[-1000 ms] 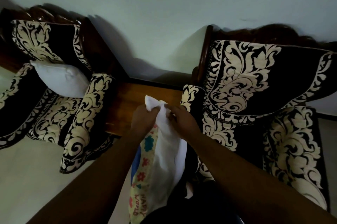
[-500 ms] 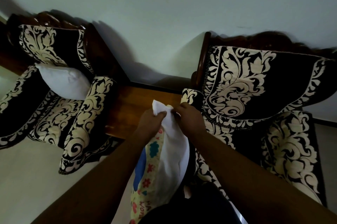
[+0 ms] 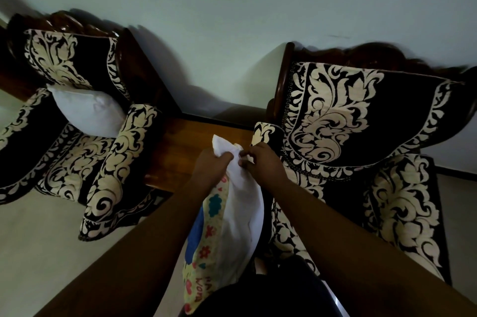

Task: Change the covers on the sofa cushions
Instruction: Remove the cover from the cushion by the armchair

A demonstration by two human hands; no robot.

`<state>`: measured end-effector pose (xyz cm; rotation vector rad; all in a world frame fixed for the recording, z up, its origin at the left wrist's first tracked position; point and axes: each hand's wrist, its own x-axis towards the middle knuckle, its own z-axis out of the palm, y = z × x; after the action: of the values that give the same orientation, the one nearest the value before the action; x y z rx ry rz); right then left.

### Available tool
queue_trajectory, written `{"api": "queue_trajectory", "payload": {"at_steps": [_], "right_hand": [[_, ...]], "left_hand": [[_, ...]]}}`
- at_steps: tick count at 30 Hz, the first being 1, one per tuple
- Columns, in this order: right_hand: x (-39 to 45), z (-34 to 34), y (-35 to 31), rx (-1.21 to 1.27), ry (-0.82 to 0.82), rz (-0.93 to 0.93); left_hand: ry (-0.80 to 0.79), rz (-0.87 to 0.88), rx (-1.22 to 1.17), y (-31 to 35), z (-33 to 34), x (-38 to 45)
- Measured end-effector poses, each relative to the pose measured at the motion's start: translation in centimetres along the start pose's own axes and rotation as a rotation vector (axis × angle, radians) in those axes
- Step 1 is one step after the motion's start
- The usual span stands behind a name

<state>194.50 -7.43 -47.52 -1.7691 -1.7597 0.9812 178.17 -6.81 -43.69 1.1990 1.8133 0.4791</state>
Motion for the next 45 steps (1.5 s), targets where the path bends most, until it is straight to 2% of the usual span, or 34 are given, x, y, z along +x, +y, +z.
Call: {"api": "queue_trajectory", "payload": {"at_steps": [10,17,20,25,31,35,41,45], "right_hand": [[-0.2,-0.6,0.7,0.118,-0.007,0.086],[-1.1,-1.8,0.4,-0.077,0.036,-0.114],[-1.0,-1.7,0.6,-0.1,0.082,-0.125],[-0.7,-1.8,0.7,-0.132,0.054,-0.092],[-0.2,-1.9,1.4,-0.427,0.045,-0.162],[-1.1,-1.8,2.2,-0.534,0.135,-0.201],[-1.6,-2.5,2.4,-0.576,0.182,-0.223],[-0.8,-3.5,2.9,-0.57,0.243,-0.157]], "left_hand": [[0.004,0.008,0.02,0.5,0.9,-0.5],[0.0,0.035,0.085,1.0,1.2,-0.3],[0.001,0.069,0.109,1.3,1.3,-0.1],[-0.015,0.064,0.094,1.4,1.6,-0.4],[-0.01,0.035,0.123,1.6,2.0,-0.4],[-0.075,0.018,0.103,3.1,1.0,0.9],[0.033,0.22,0.518,7.0,1.3,2.1],[-0.087,0.355,0.877,7.8,2.1,2.0]]}}
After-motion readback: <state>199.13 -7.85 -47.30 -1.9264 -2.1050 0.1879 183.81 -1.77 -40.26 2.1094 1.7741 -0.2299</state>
